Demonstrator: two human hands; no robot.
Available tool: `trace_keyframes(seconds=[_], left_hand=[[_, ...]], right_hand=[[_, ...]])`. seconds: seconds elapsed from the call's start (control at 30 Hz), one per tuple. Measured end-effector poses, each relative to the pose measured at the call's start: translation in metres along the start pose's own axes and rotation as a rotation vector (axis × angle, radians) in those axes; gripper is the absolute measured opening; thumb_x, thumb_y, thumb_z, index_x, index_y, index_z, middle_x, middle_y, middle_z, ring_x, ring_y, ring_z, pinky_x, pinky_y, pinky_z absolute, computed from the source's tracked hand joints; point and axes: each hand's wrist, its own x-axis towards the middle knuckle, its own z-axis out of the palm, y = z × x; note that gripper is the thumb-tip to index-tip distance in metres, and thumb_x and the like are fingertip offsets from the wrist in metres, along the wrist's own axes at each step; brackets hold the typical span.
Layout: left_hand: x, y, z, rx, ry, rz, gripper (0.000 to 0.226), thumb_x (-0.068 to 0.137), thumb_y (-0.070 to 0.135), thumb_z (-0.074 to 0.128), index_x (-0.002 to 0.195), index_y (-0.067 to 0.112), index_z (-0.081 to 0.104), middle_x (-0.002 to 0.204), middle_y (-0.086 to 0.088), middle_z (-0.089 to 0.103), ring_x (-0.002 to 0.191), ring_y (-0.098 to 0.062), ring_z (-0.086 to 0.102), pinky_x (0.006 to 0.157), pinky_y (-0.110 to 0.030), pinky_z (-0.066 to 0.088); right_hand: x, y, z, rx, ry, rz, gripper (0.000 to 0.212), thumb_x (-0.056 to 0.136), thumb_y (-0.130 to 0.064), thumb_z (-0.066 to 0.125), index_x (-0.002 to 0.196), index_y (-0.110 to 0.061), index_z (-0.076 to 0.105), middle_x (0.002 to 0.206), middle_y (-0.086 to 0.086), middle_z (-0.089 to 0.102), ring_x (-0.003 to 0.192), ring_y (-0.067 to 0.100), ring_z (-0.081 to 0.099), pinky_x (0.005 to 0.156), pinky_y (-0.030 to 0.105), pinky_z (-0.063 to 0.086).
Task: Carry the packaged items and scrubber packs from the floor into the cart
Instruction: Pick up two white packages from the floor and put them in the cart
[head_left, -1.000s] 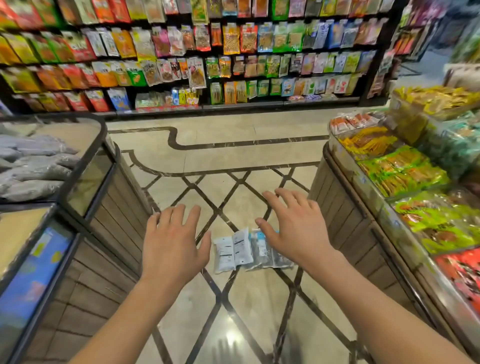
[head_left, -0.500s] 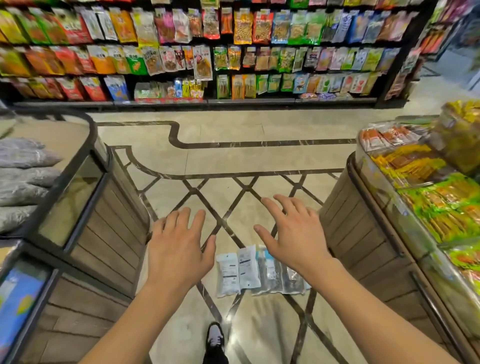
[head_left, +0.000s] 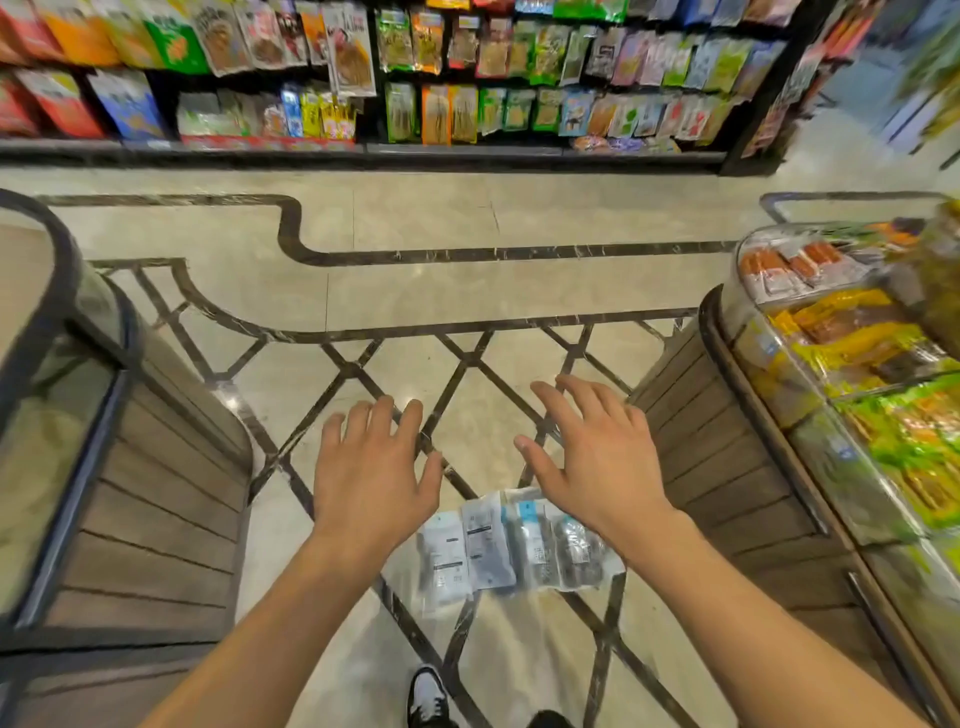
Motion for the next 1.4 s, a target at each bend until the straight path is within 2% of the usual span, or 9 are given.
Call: trace_keyframes(seconds=[0.17,0.33,0.4,0.53,0.8,0.97,1.07,1.2,1.4], left_hand=[[0.032,-0.012,0.035,-0.021,-0.05,0.002,0.059,0.084,0.045,0.051,0.122,0.006,0.071,0.12,-0.024,0.071,0.109,-0.045,0.067,0.094,-0.057,0.051],[0.048,-0.014,0.101,-0.01,-0.017,-0.016,0.056,0.086,0.044,0.057,0.125,0.005,0.069,0.121,-0.023,0.07,0.11,-0.044,0.066,0.096,-0.056,0.049],[0.053,-0.012,0.135,-0.018,-0.056,-0.026,0.053,0.089,0.042,0.062,0.129,0.007,0.068,0.124,-0.022,0.07,0.114,-0.044,0.065,0.098,-0.055,0.047],[0.063,-0.004,0.216,-0.047,-0.134,-0.083,0.055,0.091,0.041,0.068,0.136,0.01,0.065,0.131,-0.019,0.067,0.121,-0.042,0.062,0.104,-0.054,0.043],[0.066,-0.004,0.439,-0.081,-0.186,-0.036,0.058,0.088,0.041,0.059,0.132,0.004,0.067,0.123,-0.024,0.07,0.113,-0.045,0.065,0.097,-0.053,0.046],[0.057,-0.01,0.579,0.008,-0.382,-0.102,0.061,0.103,0.053,0.045,0.154,0.018,0.044,0.15,-0.012,0.055,0.138,-0.034,0.05,0.113,-0.048,0.035],[0.051,-0.018,0.654,0.089,-0.455,-0.117,0.063,0.105,0.058,0.036,0.157,0.022,0.035,0.151,-0.007,0.052,0.14,-0.03,0.047,0.114,-0.045,0.034],[0.05,-0.025,0.73,0.158,-0.55,-0.109,0.063,0.105,0.058,0.034,0.157,0.023,0.034,0.151,-0.008,0.051,0.139,-0.03,0.046,0.112,-0.046,0.035],[0.031,-0.024,0.803,0.16,-0.712,-0.193,0.063,0.103,0.062,0.039,0.151,0.022,0.039,0.146,-0.009,0.053,0.136,-0.031,0.048,0.11,-0.048,0.036]], right_hand=[[0.031,0.0,0.037,0.012,-0.048,-0.005,0.057,0.094,-0.055,0.054,0.137,-0.019,0.063,0.138,0.011,0.065,0.122,0.039,0.063,0.088,0.051,0.053],[0.054,0.007,0.093,0.03,-0.21,0.029,0.061,0.102,-0.057,0.047,0.157,-0.029,0.041,0.162,0.004,0.043,0.147,0.031,0.04,0.113,0.052,0.037],[0.056,0.016,0.127,0.03,-0.236,0.025,0.062,0.102,-0.057,0.048,0.157,-0.029,0.04,0.162,0.004,0.042,0.148,0.031,0.039,0.115,0.052,0.037],[0.056,0.039,0.219,0.039,-0.268,0.015,0.06,0.098,-0.053,0.056,0.15,-0.024,0.049,0.153,0.009,0.053,0.138,0.037,0.05,0.107,0.057,0.046],[0.037,0.089,0.448,0.036,-0.328,0.041,0.058,0.095,-0.051,0.063,0.144,-0.022,0.057,0.14,0.01,0.063,0.123,0.039,0.06,0.095,0.053,0.049],[0.026,0.111,0.596,-0.034,-0.531,0.072,0.061,0.099,-0.054,0.054,0.151,-0.025,0.046,0.147,0.008,0.056,0.133,0.037,0.053,0.104,0.054,0.044],[0.017,0.123,0.67,-0.087,-0.657,0.077,0.063,0.102,-0.055,0.049,0.155,-0.024,0.038,0.151,0.01,0.05,0.14,0.037,0.046,0.11,0.054,0.04],[0.015,0.13,0.748,-0.131,-0.756,0.066,0.059,0.104,-0.052,0.047,0.153,-0.022,0.037,0.152,0.013,0.047,0.141,0.037,0.043,0.11,0.053,0.039],[0.002,0.125,0.819,0.063,-0.88,0.315,0.065,0.099,-0.042,0.058,0.152,-0.018,0.029,0.141,0.022,0.041,0.131,0.043,0.044,0.104,0.051,0.043]])
